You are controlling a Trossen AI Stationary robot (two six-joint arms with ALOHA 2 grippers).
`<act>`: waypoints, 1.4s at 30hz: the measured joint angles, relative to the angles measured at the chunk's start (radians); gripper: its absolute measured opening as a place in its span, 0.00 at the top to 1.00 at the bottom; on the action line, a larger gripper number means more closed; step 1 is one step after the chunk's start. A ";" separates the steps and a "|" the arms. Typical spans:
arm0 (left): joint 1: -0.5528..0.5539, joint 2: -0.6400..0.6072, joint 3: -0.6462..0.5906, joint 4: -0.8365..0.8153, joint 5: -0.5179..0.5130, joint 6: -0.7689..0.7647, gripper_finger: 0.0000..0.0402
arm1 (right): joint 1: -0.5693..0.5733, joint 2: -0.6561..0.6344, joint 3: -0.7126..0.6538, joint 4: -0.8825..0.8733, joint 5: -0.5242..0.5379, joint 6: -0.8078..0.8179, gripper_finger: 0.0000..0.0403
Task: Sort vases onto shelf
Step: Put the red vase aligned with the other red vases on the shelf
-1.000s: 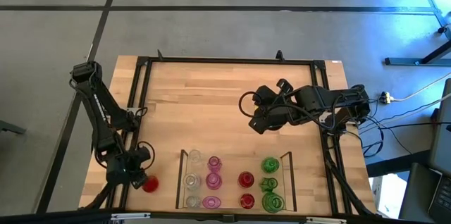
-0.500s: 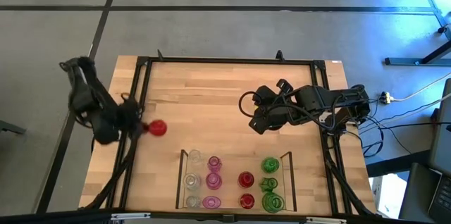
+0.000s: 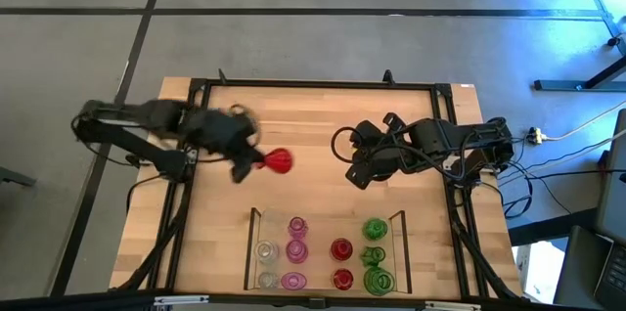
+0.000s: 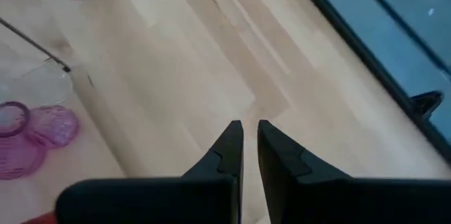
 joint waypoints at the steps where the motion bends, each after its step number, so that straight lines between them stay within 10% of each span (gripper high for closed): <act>1: 0.040 0.047 0.045 0.002 0.029 0.058 0.94 | 0.000 0.000 0.000 0.000 -0.008 0.012 0.93; 10: 0.185 0.422 0.364 -0.115 0.343 0.393 0.94 | 0.070 -0.174 -0.143 0.000 0.026 0.272 0.93; 26: 0.122 0.817 0.616 -0.193 0.516 0.584 0.95 | 0.388 -0.546 -0.702 -0.001 0.127 0.932 0.93; 42: 0.048 0.966 0.675 -0.142 0.574 0.464 0.95 | 0.426 -0.505 -0.839 0.219 0.074 0.926 0.93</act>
